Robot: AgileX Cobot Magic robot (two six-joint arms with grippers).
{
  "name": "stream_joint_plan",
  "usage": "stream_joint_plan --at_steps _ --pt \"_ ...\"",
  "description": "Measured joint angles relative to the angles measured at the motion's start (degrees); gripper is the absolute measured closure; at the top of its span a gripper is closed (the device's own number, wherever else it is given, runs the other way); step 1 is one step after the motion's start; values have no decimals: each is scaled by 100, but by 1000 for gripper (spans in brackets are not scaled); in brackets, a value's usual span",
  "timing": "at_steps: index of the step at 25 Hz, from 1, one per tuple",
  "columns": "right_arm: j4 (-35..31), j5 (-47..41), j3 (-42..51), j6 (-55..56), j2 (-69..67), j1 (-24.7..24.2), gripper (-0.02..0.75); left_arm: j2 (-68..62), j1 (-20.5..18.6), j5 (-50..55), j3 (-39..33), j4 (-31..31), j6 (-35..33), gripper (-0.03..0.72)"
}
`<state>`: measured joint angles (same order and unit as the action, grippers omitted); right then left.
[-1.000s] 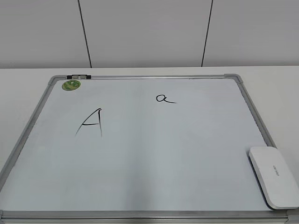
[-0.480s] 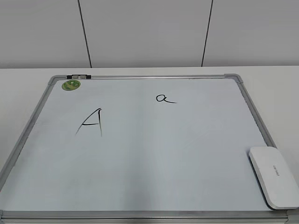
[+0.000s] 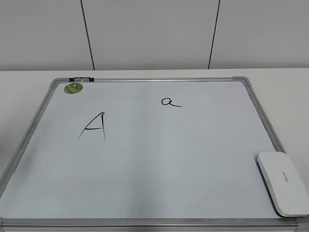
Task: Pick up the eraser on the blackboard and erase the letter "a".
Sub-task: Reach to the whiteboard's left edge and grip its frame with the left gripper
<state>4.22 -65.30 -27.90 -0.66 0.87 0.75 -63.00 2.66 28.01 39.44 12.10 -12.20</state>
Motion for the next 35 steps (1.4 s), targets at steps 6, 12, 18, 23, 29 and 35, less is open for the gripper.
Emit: stream_joint_plan --at_steps 6,12,18,23,29,35 --pt "0 0 0 0 0 0 151 -1154 0 11 654 23 0 97" --pt "0 0 0 0 0 0 151 -2170 0 481 1454 94 0 98" --pt "0 0 0 0 0 0 151 -3084 0 1089 2308 140 0 136" --pt "0 0 0 0 0 0 151 -3808 -161 1688 2947 203 0 152" --pt "0 0 0 0 0 0 151 -4349 -583 2040 3381 599 -446 186" --pt "0 0 0 0 0 0 151 -4886 -890 2392 3752 909 -870 237"
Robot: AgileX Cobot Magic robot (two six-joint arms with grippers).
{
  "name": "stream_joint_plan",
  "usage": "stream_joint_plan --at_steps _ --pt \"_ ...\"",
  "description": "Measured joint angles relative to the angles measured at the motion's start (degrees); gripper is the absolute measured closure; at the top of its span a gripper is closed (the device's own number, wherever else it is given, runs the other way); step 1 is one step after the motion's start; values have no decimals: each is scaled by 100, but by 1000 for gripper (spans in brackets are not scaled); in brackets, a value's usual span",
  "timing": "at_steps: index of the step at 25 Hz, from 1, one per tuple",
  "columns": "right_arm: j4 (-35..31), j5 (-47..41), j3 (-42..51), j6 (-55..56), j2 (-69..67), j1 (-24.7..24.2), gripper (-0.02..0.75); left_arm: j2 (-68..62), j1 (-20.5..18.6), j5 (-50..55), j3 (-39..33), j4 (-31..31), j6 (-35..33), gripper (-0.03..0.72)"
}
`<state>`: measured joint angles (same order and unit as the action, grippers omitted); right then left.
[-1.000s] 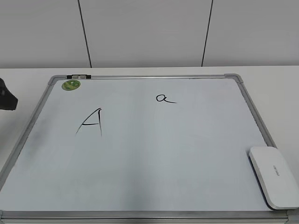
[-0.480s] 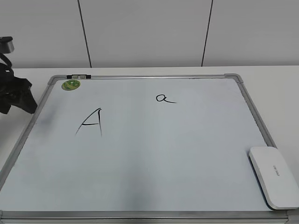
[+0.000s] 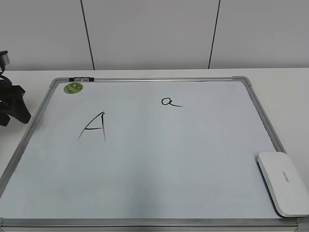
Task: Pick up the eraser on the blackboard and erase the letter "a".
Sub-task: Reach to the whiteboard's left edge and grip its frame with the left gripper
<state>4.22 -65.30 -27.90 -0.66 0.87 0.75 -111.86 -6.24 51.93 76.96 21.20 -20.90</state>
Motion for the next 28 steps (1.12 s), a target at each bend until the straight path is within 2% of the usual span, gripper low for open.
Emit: stream_joint_plan --at_steps 5,11,20,24,28 --pt "0 0 0 0 0 0 151 -429 -124 356 514 237 -254 303" --pt "0 0 0 0 0 0 151 -886 -137 678 994 254 -296 321" --pt "0 10 0 0 0 0 151 -1213 -229 745 1055 317 -317 358" --pt "0 10 0 0 0 0 151 -1211 -242 733 1055 342 -328 417" --pt "0 10 0 0 0 0 151 -1211 -242 670 1055 345 -328 434"
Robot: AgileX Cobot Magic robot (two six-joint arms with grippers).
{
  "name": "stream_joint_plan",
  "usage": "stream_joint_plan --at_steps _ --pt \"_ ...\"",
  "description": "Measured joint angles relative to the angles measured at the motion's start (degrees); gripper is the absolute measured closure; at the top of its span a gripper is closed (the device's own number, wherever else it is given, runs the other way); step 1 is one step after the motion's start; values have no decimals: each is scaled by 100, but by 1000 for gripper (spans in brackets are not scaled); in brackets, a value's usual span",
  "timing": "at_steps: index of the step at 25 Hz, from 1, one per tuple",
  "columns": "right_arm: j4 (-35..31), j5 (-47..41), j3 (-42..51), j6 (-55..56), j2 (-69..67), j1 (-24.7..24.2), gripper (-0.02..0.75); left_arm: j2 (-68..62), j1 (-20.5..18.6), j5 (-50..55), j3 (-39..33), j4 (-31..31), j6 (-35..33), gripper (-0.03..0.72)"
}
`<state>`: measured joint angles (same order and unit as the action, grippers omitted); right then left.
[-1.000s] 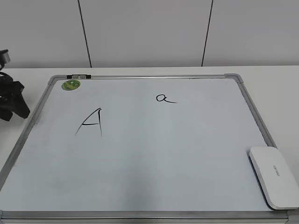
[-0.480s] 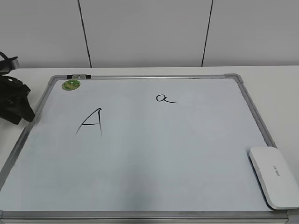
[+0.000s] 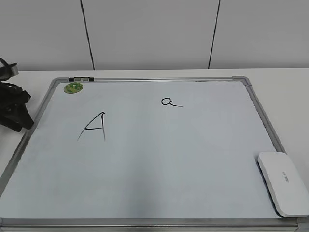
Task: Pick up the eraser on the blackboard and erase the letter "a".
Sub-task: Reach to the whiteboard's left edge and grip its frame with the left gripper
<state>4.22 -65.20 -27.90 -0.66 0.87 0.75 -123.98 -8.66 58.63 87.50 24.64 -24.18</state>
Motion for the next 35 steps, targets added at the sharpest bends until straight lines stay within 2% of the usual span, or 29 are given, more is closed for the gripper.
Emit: stream_joint_plan --at_steps 21,24,32,35 --pt "0 0 0 0 0 0 151 -245 0 -158 9 35 -12 454" --pt "0 0 0 0 0 0 151 -256 0 -158 9 59 -12 486" --pt "0 0 0 0 0 0 151 -303 -11 -50 65 135 -12 627" --pt "0 0 0 0 0 0 151 -303 -33 -39 65 162 -12 649"
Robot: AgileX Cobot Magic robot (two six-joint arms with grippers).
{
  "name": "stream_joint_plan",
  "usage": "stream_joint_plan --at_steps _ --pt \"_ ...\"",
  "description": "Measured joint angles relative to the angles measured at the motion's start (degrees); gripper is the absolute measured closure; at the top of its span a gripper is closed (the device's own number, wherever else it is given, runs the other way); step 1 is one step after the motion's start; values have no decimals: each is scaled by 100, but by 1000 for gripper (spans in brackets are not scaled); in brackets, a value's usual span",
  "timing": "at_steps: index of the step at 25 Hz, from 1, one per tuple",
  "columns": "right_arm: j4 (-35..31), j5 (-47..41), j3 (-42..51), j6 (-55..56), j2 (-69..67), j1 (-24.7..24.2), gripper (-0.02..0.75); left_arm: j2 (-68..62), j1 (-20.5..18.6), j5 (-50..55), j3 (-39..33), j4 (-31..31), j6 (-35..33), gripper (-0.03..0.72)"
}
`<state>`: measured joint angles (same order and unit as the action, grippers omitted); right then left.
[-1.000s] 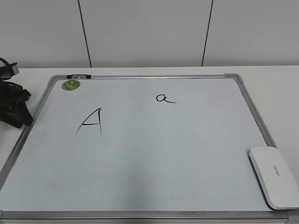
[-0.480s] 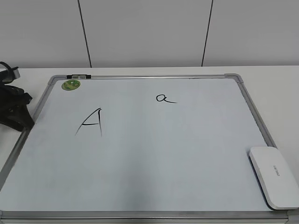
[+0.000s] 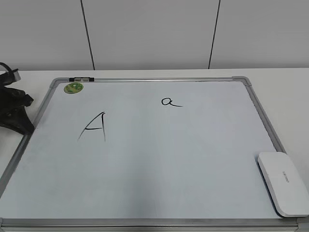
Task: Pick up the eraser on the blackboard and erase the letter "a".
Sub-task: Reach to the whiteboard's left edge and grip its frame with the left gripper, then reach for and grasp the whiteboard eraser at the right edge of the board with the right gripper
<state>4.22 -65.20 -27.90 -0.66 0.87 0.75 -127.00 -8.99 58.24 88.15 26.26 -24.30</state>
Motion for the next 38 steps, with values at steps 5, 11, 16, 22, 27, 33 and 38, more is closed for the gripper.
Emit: stream_joint_plan --at_steps 5,11,16,22,27,33,38 --pt "-10 1 -137 0 -66 0 152 0 0 0 0 0 0 652" --pt "-10 296 -794 0 -1191 0 152 0 0 0 0 0 0 652" --pt "-280 593 -873 -36 -1917 0 151 0 0 2 0 0 0 652" --pt "-652 435 -1176 -190 -3148 0 158 0 0 12 0 0 0 652" --pt "-700 435 -1282 -203 -4227 72 208 0 0 12 0 0 0 652" --pt "-794 685 -1282 -211 -5293 126 216 0 0 23 0 0 0 652" --pt "-905 1050 -1282 -217 -5931 344 216 0 0 23 0 -10 0 652"
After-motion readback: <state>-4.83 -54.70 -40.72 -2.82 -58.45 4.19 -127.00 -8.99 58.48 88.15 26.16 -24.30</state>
